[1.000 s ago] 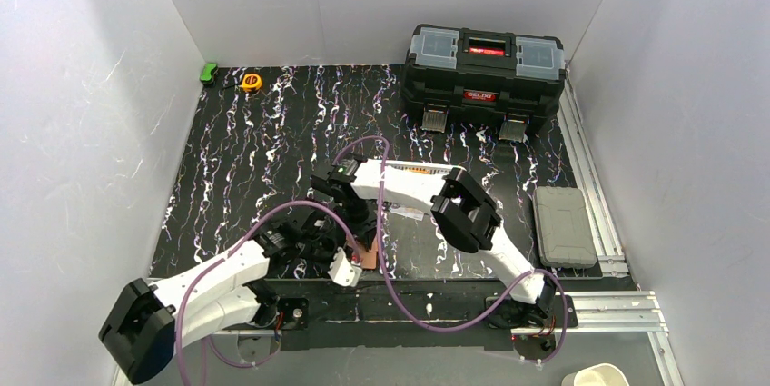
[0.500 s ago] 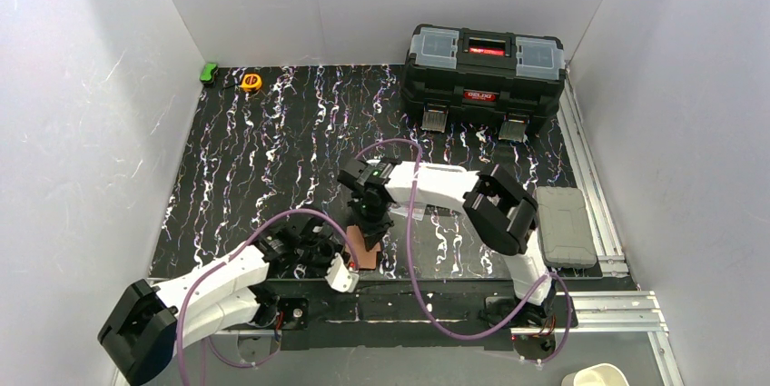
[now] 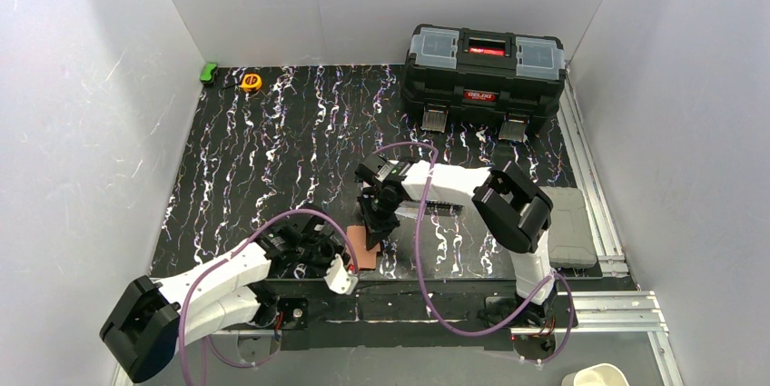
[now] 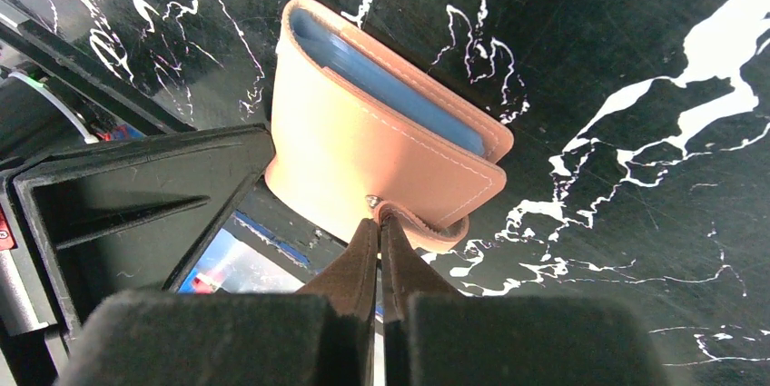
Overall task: Put the credit cards into the card holder
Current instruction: Close the card holder at the center of the board.
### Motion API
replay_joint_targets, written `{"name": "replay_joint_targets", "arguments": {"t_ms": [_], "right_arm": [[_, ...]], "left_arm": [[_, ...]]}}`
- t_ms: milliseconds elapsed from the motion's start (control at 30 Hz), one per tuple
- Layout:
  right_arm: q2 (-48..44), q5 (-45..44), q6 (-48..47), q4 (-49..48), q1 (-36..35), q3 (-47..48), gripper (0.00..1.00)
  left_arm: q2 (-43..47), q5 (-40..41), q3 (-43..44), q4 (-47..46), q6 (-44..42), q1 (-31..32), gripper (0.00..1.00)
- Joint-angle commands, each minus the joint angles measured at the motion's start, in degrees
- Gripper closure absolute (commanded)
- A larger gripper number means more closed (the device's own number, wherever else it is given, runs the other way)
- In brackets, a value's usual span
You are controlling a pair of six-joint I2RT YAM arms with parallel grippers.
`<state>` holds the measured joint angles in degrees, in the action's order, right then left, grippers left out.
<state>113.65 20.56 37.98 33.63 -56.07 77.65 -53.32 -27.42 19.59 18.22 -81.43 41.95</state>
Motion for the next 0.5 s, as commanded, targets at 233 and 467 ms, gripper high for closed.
{"name": "replay_joint_targets", "arguments": {"t_ms": [233, 467], "right_arm": [[-1.47, -7.51, 0.29, -6.77, -0.06, -2.91, 0.94], [-3.11, -8.58, 0.94, -6.84, 0.07, -3.45, 0.99]], "left_arm": [[0.98, -4.88, 2.79, 1.58, -1.42, 0.24, 0.87], [1.54, -5.63, 3.78, 2.86, -1.94, 0.28, 0.87]]}}
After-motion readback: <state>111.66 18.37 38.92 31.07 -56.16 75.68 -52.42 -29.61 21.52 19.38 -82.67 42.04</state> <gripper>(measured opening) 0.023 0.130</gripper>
